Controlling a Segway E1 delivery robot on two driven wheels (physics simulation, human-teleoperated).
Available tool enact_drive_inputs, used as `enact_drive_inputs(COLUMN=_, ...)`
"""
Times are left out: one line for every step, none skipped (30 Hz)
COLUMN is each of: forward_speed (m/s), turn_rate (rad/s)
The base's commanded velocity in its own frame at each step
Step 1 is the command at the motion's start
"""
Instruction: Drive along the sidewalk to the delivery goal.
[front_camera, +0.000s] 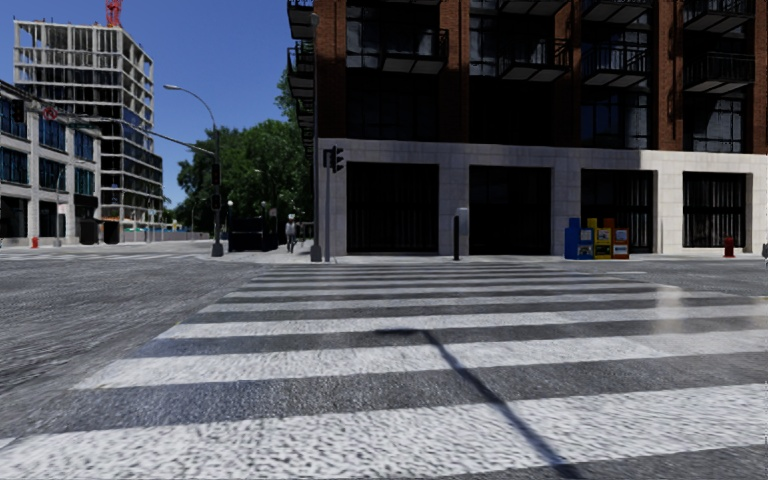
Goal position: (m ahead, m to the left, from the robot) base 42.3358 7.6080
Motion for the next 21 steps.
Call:
enact_drive_inputs(forward_speed=1.58, turn_rate=-0.13)
enact_drive_inputs(forward_speed=1.58, turn_rate=-0.13)
enact_drive_inputs(forward_speed=1.58, turn_rate=-0.13)
enact_drive_inputs(forward_speed=1.58, turn_rate=-0.14)
enact_drive_inputs(forward_speed=1.58, turn_rate=-0.17)
enact_drive_inputs(forward_speed=1.58, turn_rate=-0.19)
enact_drive_inputs(forward_speed=1.58, turn_rate=-0.19)
enact_drive_inputs(forward_speed=1.58, turn_rate=-0.21)
enact_drive_inputs(forward_speed=1.58, turn_rate=-0.24)
enact_drive_inputs(forward_speed=1.59, turn_rate=-0.24)
enact_drive_inputs(forward_speed=1.59, turn_rate=-0.24)
enact_drive_inputs(forward_speed=1.59, turn_rate=-0.24)
enact_drive_inputs(forward_speed=1.59, turn_rate=-0.24)
enact_drive_inputs(forward_speed=1.6, turn_rate=-0.24)
enact_drive_inputs(forward_speed=1.62, turn_rate=-0.24)
enact_drive_inputs(forward_speed=1.63, turn_rate=-0.24)
enact_drive_inputs(forward_speed=1.63, turn_rate=-0.24)
enact_drive_inputs(forward_speed=1.63, turn_rate=-0.24)
enact_drive_inputs(forward_speed=1.63, turn_rate=-0.24)
enact_drive_inputs(forward_speed=1.63, turn_rate=-0.24)
enact_drive_inputs(forward_speed=1.63, turn_rate=-0.24)
